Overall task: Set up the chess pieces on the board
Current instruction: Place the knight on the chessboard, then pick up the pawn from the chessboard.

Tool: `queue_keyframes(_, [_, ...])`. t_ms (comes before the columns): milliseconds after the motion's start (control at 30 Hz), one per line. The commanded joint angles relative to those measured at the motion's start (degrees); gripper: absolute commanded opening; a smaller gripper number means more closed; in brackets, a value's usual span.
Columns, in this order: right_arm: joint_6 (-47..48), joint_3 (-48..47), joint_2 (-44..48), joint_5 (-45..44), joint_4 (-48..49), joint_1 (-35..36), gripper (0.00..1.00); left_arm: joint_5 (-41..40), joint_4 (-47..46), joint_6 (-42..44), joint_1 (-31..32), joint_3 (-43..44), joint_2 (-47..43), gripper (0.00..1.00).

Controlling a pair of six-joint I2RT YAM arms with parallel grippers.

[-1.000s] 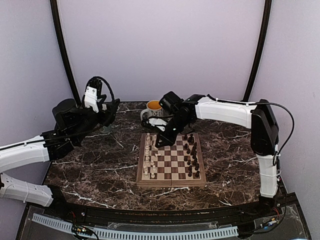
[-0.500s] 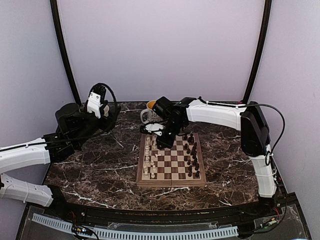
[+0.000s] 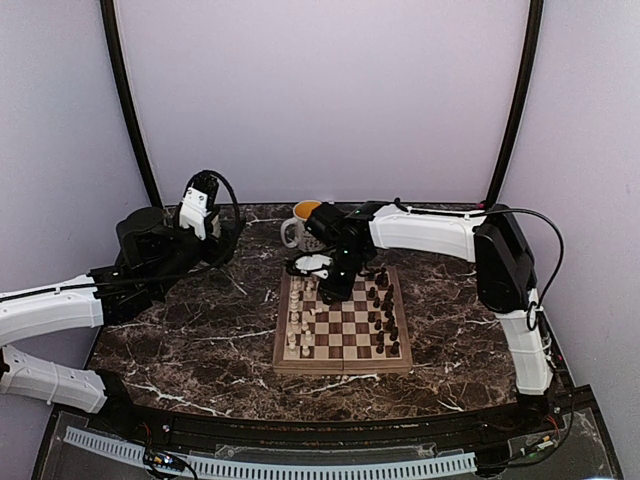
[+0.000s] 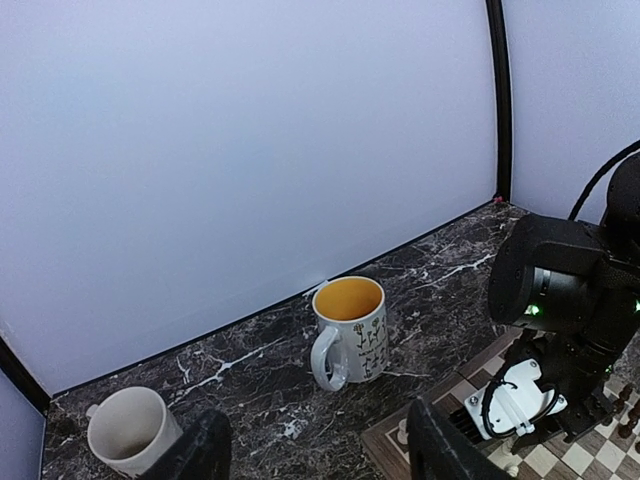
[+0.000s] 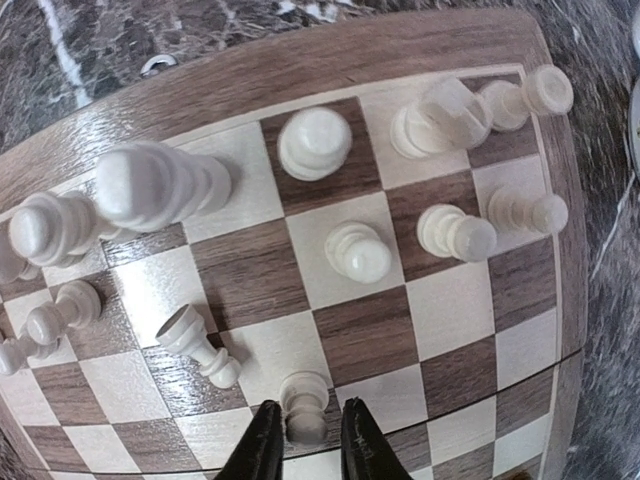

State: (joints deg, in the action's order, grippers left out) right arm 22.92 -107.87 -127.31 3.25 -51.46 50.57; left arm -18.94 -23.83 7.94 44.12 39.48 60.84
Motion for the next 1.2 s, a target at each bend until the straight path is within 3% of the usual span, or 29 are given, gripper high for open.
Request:
queue_keyframes(0, [-0.3, -1.0, -0.2, -0.4, -0.7, -0.4, 0.28, 0.8, 0.0, 0.3, -0.3, 0.4, -0.2, 0.62])
queue_keyframes(333, [2.6, -0.7, 2.8, 7.5, -1.2, -0.7, 0.35, 1.3, 0.1, 0.5, -0.3, 0.5, -0.5, 0.62])
queue_keyframes(800, [5.7, -2.8, -0.4, 6.9, -2.4, 0.9, 0.34, 1.6, 0.3, 1.0, -0.3, 0.5, -1.3, 0.62])
queue_keyframes(1167, [3.5, -3.0, -1.4, 2.3, -1.2, -0.6, 0.22, 2.0, 0.4, 1.3, -0.3, 0.6, -1.2, 0.62])
